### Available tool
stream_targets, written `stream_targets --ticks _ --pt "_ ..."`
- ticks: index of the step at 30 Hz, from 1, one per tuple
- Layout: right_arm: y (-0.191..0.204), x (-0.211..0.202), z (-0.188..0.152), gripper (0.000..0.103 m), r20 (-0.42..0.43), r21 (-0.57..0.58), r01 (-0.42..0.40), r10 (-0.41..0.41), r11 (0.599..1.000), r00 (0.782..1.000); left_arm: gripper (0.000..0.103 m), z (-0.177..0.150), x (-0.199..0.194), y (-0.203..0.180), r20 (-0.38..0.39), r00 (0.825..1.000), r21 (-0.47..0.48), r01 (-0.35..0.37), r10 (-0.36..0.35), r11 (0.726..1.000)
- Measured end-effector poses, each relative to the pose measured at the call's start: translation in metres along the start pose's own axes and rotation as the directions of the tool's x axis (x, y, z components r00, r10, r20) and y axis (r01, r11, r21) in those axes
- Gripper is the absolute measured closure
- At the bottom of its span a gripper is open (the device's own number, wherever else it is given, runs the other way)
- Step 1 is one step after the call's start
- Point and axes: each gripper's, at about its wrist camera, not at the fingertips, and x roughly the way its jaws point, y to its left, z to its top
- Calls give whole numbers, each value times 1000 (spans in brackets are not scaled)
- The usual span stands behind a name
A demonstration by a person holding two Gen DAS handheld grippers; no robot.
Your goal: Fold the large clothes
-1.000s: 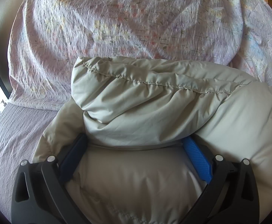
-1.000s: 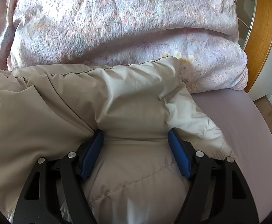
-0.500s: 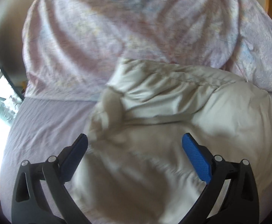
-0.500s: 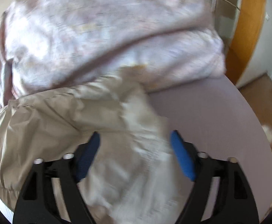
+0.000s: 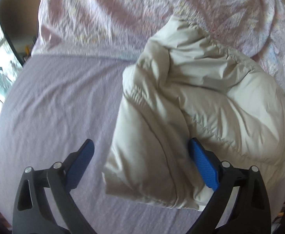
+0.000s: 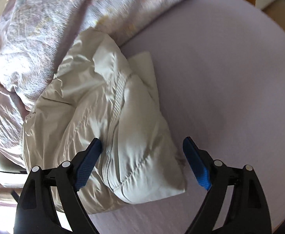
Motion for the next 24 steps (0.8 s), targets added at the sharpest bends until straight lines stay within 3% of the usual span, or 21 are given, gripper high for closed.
stream_targets --ticks 6,9,14,16,19,24 --pt "-18 6 -14 20 -22 128 -69 73 989 997 19 -9 10 15 -17 994 -139 103 -106 985" --pt "-19 7 -26 31 -1 141 -60 61 988 998 29 -13 10 21 -6 990 -177 137 -140 975" --pt "-7 -2 -37 59 22 122 -52 49 991 999 64 -22 -4 23 42 984 -193 178 -173 965" --pt "-3 -8 -42 66 38 109 -62 58 992 998 71 -22 -11 26 58 982 -188 190 -182 964" --pt "6 -15 -50 72 50 82 -74 70 994 996 75 -24 -27 35 85 979 -168 198 -186 966" --pt "8 -26 -78 73 -1 31 -102 102 994 995 75 -37 -73 43 110 977 -145 198 -183 969"
